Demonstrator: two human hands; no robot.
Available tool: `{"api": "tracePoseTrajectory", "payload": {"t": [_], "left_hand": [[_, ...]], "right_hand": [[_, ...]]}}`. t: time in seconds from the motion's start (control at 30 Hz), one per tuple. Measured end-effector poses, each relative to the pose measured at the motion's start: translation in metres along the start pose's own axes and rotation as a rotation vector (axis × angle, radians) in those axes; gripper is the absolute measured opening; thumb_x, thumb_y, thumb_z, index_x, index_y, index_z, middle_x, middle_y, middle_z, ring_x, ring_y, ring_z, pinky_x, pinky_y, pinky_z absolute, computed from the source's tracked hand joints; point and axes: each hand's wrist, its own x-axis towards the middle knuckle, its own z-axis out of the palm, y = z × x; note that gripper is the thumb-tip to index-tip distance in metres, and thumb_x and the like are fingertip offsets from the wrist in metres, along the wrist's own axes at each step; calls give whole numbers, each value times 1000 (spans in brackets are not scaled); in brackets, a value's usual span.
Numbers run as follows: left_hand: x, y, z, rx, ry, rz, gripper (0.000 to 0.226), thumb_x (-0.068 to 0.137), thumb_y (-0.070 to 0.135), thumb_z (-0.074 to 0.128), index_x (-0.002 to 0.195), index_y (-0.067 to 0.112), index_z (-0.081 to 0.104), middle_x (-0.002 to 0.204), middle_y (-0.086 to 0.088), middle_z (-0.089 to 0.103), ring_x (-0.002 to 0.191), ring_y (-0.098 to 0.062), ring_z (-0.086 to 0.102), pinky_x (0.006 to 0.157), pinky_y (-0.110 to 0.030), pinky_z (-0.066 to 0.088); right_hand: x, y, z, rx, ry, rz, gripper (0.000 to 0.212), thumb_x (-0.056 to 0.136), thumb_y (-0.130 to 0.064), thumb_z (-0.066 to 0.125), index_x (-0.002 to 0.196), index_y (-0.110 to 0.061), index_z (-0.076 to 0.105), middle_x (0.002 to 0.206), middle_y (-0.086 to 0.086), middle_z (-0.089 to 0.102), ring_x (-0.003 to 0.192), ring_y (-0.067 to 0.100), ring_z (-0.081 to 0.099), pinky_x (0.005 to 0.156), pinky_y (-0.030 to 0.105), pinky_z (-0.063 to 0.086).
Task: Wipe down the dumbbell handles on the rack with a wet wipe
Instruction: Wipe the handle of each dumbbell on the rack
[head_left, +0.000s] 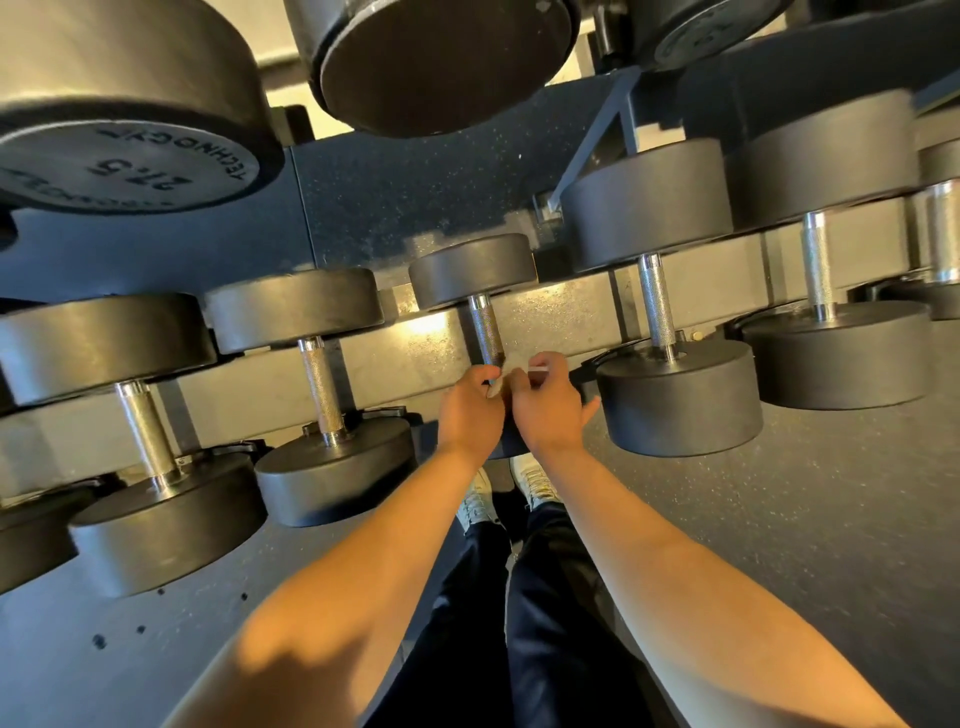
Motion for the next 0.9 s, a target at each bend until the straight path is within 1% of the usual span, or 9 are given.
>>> {"api": "tracePoseTrajectory", "payload": {"t": [0.07,0.13,0.23,0.3,0.37,0.47,0.63,0.8,0.9], "left_hand": [[-8,1,4,-42,-45,64,29,102,18,51,130,26,56,113,1,70,102,-15,66,83,-28,54],[-12,-1,9,-48,-97,114,43,101,15,52,140,31,47,124,8,64,111,-8,61,93,-24,49],[-15,-5,8,-111,-104,145,61,95,8,61,146,34,38,124,23,56,115,2,55,90,-12,44],[-12,-11,7,-152,-48,104,60,97,13,63,147,31,37,123,25,54,115,2,54,94,-14,45],[-9,-22,10,-173,11,50,52,102,14,55,149,27,38,133,13,53,127,-8,49,107,-25,41],[-8,-34,16,-138,73,-44,45,105,20,43,149,27,41,139,5,52,135,-18,40,117,-42,33],[-7,-34,20,-95,120,-56,49,106,16,33,154,24,38,145,0,50,138,-19,32,120,-41,24],[-7,-31,21,-57,122,-80,46,108,19,33,154,20,38,152,-8,43,144,-23,27,122,-38,20],[-8,-27,18,-81,87,-107,44,109,25,34,153,19,40,154,-7,41,147,-23,28,123,-38,19]], "right_hand": [[-4,-1,-6,32,-51,-57,22,92,-34,60,105,-33,42,84,-13,64,92,14,59,116,53,7],[-1,-2,-14,-24,-76,-119,21,89,-28,65,100,-31,47,88,-7,63,89,15,59,103,46,27],[14,-7,-22,-61,-108,-213,16,90,-5,60,90,-20,57,90,-2,62,86,18,58,75,23,42],[25,-10,-22,-36,-6,-280,16,91,2,58,89,-14,62,91,1,64,86,18,60,68,19,45],[36,-9,-14,-19,57,-273,14,94,0,58,96,-10,68,101,4,68,96,17,63,75,15,44],[51,-13,3,-97,-158,-125,25,100,-10,55,119,-9,70,121,7,67,113,22,62,86,22,46],[56,-14,6,-448,-442,-55,31,103,-23,43,122,-8,63,123,14,63,116,34,58,101,46,46],[49,-13,5,-736,-351,-74,42,100,-27,50,137,-8,50,140,14,45,131,36,41,109,49,34],[40,-13,5,-743,-238,-163,37,98,-25,53,130,-7,55,134,13,50,126,34,46,108,45,37]]}}
